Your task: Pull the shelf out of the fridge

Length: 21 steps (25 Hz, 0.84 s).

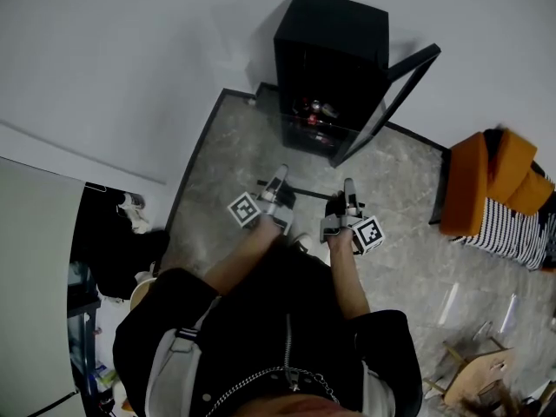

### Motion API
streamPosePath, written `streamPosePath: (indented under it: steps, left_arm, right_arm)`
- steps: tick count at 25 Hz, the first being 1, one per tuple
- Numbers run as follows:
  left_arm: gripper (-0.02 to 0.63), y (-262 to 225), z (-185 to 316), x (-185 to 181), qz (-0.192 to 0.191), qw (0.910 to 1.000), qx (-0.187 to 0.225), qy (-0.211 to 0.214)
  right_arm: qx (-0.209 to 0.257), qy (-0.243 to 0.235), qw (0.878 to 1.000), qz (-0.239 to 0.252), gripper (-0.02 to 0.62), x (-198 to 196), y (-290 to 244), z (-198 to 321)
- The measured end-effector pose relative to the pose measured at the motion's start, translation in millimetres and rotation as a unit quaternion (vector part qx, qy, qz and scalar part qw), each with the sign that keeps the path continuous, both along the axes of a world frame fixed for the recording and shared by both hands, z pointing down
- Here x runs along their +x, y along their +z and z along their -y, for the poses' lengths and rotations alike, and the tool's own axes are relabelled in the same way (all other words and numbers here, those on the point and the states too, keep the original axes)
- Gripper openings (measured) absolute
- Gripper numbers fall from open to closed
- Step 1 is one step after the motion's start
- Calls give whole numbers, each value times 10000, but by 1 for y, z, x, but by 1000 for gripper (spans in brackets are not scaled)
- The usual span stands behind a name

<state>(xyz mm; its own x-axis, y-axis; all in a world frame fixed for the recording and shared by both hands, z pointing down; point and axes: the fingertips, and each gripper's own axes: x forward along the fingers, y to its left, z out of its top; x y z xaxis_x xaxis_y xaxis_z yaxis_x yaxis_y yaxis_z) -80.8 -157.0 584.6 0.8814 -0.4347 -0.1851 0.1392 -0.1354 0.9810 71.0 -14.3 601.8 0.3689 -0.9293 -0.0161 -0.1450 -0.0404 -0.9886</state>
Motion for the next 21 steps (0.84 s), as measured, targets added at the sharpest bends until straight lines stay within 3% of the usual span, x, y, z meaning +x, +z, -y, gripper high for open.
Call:
streamPosePath:
  steps: [21]
  left_arm:
    - [29,-6,12,-7,31,9999,99,-132]
  right_arm:
    - [71,-159,9998,-53,28,-3,-8,15]
